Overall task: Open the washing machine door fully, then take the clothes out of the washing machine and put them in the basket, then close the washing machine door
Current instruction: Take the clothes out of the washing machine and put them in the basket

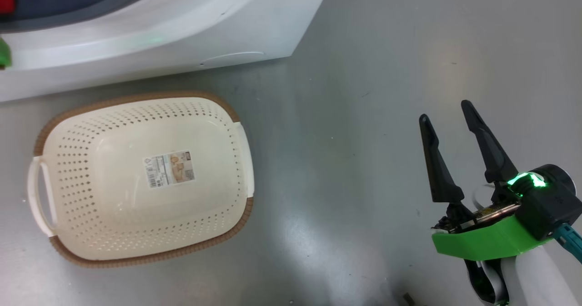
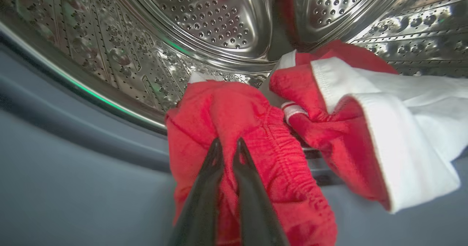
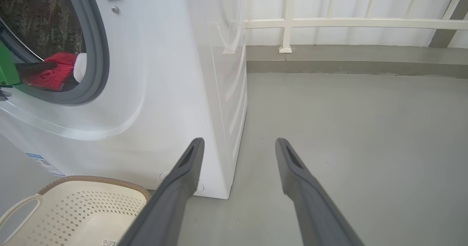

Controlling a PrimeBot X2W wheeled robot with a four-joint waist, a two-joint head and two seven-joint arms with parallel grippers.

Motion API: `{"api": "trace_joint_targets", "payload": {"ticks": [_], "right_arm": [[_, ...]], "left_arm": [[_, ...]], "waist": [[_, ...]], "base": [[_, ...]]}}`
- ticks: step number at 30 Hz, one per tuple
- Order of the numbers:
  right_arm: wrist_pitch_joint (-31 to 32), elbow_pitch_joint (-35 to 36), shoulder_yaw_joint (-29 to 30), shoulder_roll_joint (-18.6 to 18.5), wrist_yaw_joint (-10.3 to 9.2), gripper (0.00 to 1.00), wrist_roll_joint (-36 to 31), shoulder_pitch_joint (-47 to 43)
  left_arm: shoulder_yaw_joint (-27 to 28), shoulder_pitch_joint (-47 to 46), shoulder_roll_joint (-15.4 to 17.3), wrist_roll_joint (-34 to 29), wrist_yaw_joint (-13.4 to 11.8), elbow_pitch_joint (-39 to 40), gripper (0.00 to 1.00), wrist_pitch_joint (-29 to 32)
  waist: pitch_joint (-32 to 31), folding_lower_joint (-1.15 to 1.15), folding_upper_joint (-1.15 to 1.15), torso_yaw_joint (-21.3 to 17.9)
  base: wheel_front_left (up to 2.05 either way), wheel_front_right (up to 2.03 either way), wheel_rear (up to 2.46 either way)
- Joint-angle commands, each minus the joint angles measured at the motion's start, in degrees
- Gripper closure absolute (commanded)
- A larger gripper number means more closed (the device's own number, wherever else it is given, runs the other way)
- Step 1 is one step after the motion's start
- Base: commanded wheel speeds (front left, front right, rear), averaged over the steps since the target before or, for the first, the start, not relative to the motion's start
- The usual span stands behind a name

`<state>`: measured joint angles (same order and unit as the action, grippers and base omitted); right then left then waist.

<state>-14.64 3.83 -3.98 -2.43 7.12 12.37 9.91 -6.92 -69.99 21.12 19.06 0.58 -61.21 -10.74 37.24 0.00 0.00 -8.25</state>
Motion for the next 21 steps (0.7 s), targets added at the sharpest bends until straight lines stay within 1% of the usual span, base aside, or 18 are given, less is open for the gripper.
{"api": "trace_joint_targets", "payload": {"ticks": [1, 4, 9, 12, 16, 19, 21], "right_arm": [[-0.4, 1.4, -0.7, -0.4, 0.36, 0.0, -0.5, -0.8], [-0.4, 1.6, -0.3, -0.4, 0.36, 0.0, -0.7, -0.9], [-0.4, 1.9, 0.5, -0.4, 0.36, 0.0, -1.2, -1.0], [-0.4, 1.9, 0.8, -0.4, 0.36, 0.0, -1.3, -1.1], [-0.4, 1.8, 1.0, -0.4, 0.36, 0.0, -1.2, -0.8], [-0.4, 1.5, 1.2, -0.4, 0.36, 0.0, -1.2, -0.7], [-0.4, 1.4, 1.2, -0.4, 0.36, 0.0, -1.1, -0.6]], "left_arm": [[0.9, 1.4, 2.9, 0.0, 0.1, 1.8, 1.0, -0.6], [1.4, 4.2, 2.5, 1.1, 0.7, 5.1, 1.0, -1.8], [2.2, 9.3, 0.7, 3.3, 2.1, 11.6, 1.0, -2.7], [2.9, 12.9, -0.1, 4.5, 2.0, 16.3, 1.0, -3.1], [3.4, 18.0, -0.5, 5.3, 1.5, 23.1, 1.0, -3.3], [2.4, 23.0, -1.1, 3.7, -0.5, 28.9, 1.0, -3.6], [2.2, 26.0, -1.6, 3.6, -1.3, 32.6, 1.0, -3.7]], "waist": [[-0.2, 0.0, 0.0, 0.5], [-0.3, 0.0, 0.0, 1.4], [-0.8, 0.0, 0.0, 3.1], [-1.3, 0.0, 0.0, 3.9], [-2.1, 0.0, 0.0, 4.9], [-3.1, 0.0, 0.0, 5.5], [-3.9, 0.0, 0.0, 5.8]], "base": [[0.0, 0.0, 0.0], [0.0, 0.0, 0.0], [0.0, 0.0, 0.0], [0.0, 0.0, 0.0], [0.0, 0.0, 0.0], [0.0, 0.0, 0.0], [0.0, 0.0, 0.0]]}}
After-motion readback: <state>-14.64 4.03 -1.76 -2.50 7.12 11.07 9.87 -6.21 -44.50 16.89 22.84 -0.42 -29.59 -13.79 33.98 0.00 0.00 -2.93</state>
